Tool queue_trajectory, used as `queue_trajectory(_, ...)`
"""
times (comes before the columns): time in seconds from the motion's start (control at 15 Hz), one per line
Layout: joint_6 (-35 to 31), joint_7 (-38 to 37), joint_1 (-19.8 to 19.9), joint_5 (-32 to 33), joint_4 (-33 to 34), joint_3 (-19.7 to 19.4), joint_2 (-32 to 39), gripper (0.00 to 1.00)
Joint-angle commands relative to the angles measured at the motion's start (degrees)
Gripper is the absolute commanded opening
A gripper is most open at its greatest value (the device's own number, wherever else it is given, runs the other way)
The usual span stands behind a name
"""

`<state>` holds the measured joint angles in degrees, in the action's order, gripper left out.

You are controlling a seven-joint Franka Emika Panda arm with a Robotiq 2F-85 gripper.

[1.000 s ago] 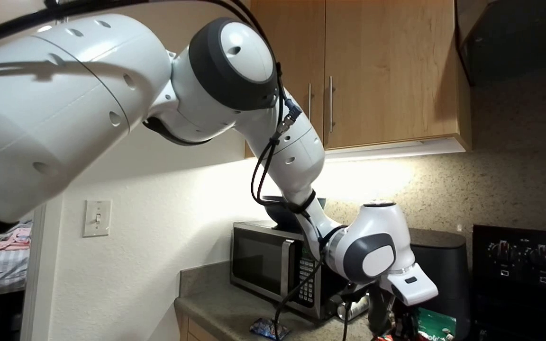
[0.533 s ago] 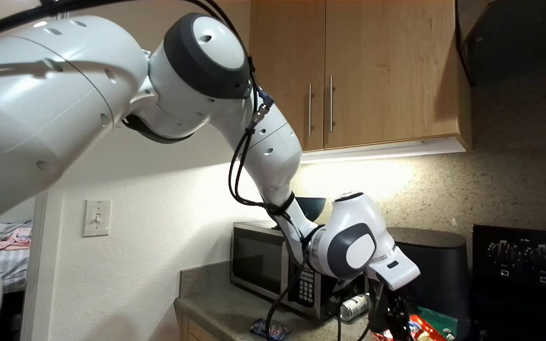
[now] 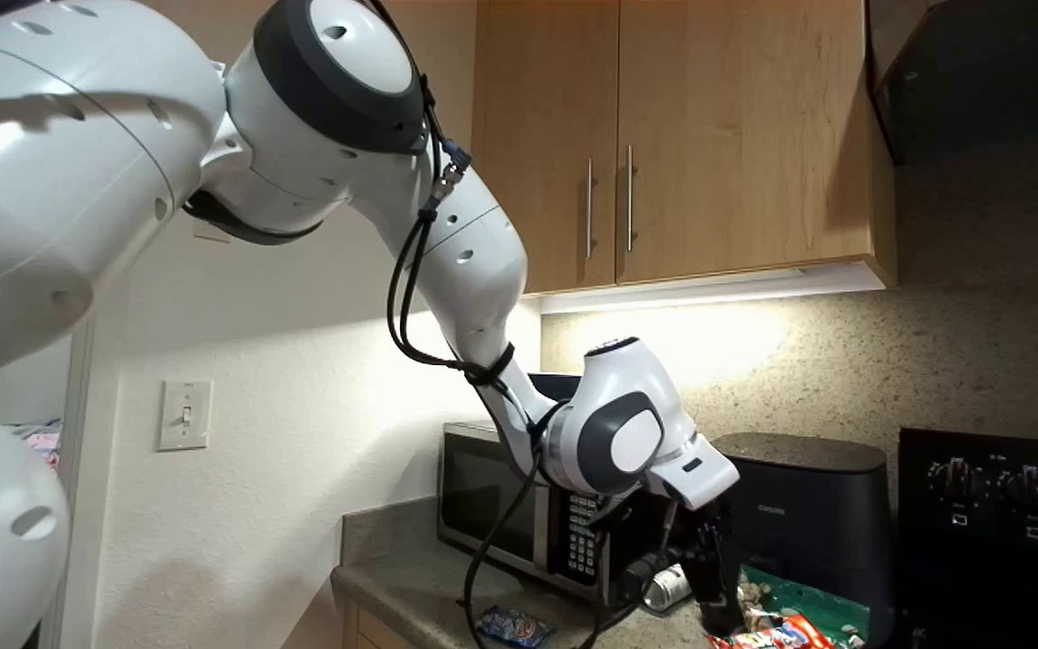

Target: Pick up the sachets from the countertop and put them in the plastic bowl.

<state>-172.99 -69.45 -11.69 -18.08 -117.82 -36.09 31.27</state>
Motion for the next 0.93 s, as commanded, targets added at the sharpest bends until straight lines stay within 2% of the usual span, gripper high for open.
queue_trajectory(0.0,3.18,4.36,2.11,3.55,-4.21,7.82,-8.75,1.00)
queue_trajectory(0.27,10.43,10.60,8.24,3.06,-4.51,18.83,-12.26,1.00)
queue_trajectory(0.33,12.69,11.99,9.06,3.34,-4.58,20.10,-12.72,1.00)
queue_trajectory(0.4,9.34,6.97,7.54,3.91,-2.35,18.55,-9.62,1.00)
queue_trajectory(0.73,12.17,11.64,10.05,3.30,-2.24,21.65,-10.29,1.00)
queue_trajectory(0.87,13.33,14.61,9.44,5.33,-0.78,23.72,-8.44,1.00)
